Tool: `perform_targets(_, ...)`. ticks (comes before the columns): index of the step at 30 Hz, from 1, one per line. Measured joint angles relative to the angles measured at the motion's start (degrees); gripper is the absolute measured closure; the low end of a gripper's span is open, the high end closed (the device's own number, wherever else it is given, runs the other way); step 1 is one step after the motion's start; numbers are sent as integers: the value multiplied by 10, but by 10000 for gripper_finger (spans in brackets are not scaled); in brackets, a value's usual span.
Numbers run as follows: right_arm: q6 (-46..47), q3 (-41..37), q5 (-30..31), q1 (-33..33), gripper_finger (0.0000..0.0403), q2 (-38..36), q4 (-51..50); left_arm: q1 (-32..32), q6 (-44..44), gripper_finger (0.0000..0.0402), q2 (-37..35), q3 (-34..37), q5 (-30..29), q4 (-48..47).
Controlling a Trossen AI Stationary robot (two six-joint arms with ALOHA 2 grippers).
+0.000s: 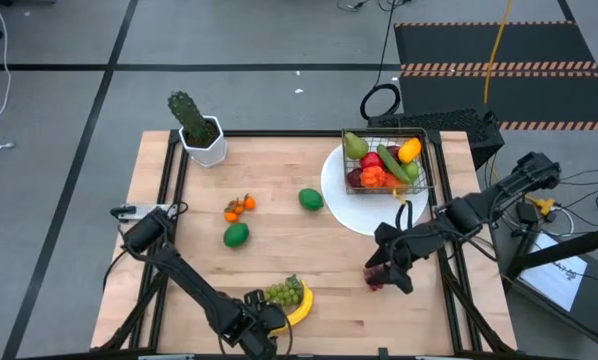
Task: Build produce basket
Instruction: Put the yellow banana into the gold wire basket
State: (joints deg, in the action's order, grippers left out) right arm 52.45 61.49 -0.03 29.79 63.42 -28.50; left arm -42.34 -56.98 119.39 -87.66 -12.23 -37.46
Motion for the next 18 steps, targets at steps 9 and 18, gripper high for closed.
perform_targets(9, 18, 0, 32, 27, 151, 0, 7, 14, 14, 181, 18, 0, 18, 19)
perform_targets(18, 24, 0, 34, 30, 151, 0, 7, 20, 51, 256, 22, 0, 34, 18)
